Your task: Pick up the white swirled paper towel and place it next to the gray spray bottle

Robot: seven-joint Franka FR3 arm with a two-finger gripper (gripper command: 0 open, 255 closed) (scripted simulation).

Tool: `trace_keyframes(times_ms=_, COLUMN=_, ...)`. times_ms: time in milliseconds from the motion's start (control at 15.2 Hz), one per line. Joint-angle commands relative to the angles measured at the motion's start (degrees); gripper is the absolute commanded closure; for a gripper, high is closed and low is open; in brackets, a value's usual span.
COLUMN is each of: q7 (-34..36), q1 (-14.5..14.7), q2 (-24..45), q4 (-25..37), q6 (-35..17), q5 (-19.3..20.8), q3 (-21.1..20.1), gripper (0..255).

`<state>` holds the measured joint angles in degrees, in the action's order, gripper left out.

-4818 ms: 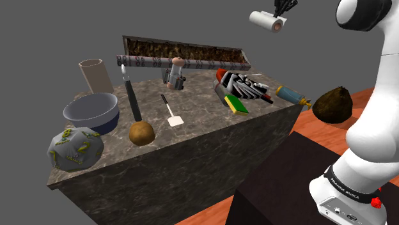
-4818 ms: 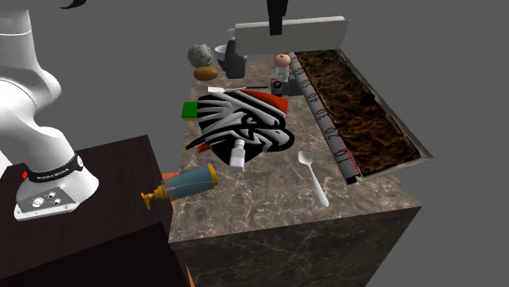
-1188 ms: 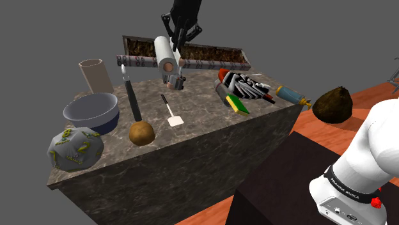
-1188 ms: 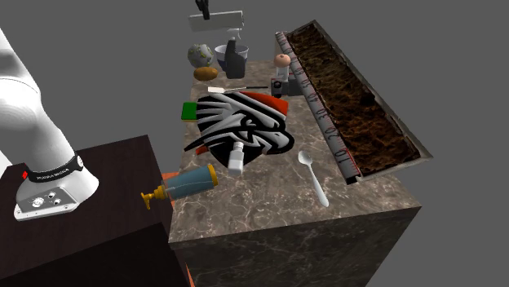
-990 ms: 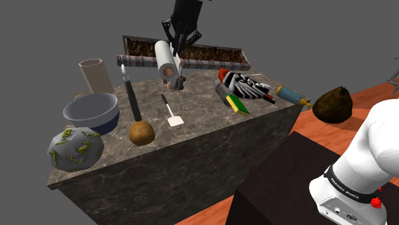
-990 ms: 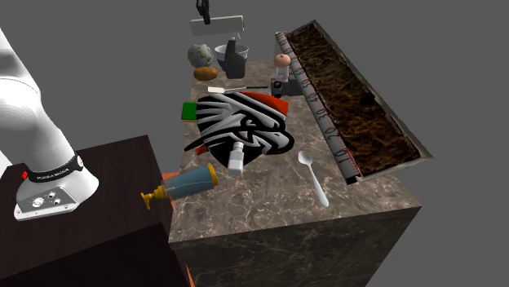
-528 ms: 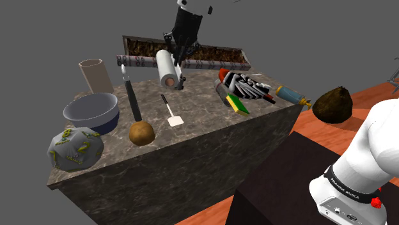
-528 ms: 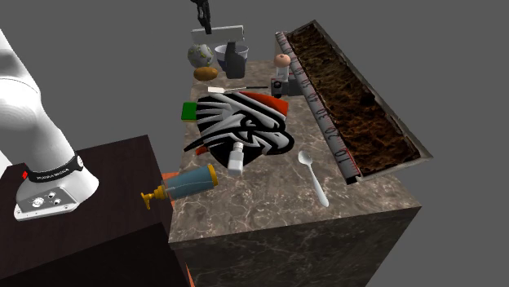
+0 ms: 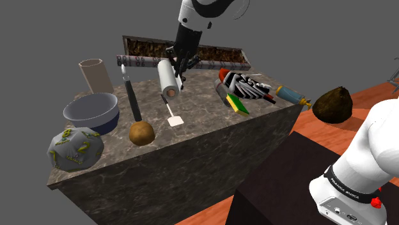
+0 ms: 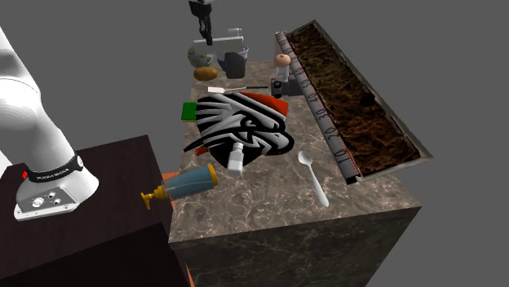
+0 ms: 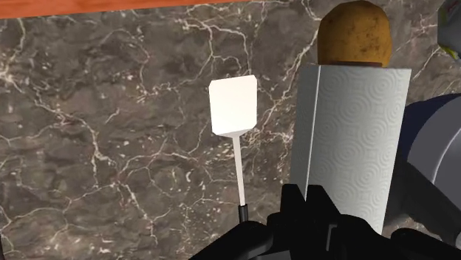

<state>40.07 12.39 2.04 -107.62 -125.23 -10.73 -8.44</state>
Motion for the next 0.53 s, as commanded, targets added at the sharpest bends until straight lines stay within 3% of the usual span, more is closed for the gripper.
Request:
trace_keyframes(times_ms=0, q7=-0.3, q1=0.0, q2=0.3, q4=-1.3, q6=-1.6, q5=-0.2, q3=0.0, gripper=255)
trace_keyframes(times_ms=462, q7=-1.3, q1=0.1, q2=1.6, q4=-5.1, q6=-6.6, q5=-0.6, q3=-0.1, gripper=255)
